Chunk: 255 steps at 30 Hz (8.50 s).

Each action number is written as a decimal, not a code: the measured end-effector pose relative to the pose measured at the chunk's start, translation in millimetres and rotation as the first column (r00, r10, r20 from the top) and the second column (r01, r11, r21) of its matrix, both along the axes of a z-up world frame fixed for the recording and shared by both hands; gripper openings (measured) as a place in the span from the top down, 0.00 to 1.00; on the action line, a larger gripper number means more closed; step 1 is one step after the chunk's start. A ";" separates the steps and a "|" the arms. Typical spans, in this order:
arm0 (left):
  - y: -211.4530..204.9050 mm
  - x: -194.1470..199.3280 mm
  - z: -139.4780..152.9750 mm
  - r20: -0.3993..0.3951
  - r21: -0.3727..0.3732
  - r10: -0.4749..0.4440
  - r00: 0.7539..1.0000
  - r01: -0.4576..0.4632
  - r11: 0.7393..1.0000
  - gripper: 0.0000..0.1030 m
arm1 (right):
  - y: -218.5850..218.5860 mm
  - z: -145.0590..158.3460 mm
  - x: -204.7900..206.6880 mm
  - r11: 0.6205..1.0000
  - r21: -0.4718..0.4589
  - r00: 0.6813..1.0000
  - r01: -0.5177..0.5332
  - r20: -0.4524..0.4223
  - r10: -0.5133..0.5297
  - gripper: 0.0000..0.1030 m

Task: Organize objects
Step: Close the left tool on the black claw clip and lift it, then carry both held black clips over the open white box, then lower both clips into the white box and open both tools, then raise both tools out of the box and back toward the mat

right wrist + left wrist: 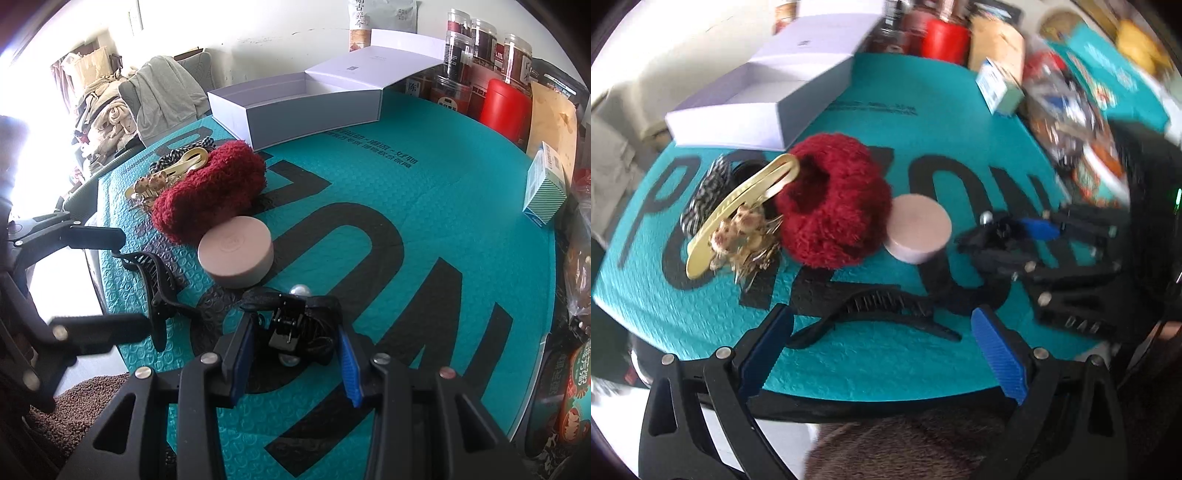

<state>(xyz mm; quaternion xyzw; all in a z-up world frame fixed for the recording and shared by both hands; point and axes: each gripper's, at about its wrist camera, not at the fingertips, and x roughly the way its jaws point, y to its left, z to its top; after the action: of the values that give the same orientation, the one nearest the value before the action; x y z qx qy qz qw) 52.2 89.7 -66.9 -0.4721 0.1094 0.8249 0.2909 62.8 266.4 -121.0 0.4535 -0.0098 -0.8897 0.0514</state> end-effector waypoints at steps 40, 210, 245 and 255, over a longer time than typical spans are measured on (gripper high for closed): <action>12.6 -24.7 -13.1 0.002 -0.007 -0.094 0.996 0.094 0.996 0.55 | 4.5 12.2 -18.0 1.000 -0.006 1.000 -0.017 0.002 0.017 0.60; 6.0 -463.0 -1.1 -0.114 -0.018 0.110 0.987 -0.112 0.994 0.82 | 6.3 44.2 -366.7 0.977 0.080 0.971 -0.199 -0.116 0.208 0.60; 3.2 -405.4 79.0 -0.252 -0.020 0.189 0.949 -0.200 0.980 0.31 | 14.4 92.2 -327.4 0.981 0.124 0.969 -0.146 -0.182 0.167 0.47; -8.7 -345.4 136.6 -0.335 0.019 0.207 0.919 -0.213 0.977 0.28 | 7.2 138.2 -282.5 0.981 0.152 0.951 -0.123 -0.264 0.161 0.47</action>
<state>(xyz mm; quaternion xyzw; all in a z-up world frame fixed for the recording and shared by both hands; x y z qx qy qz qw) -293.2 81.0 69.8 -0.3366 0.1133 0.9185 0.1735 -219.7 273.6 17.2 0.3276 0.0897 -0.9366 0.0857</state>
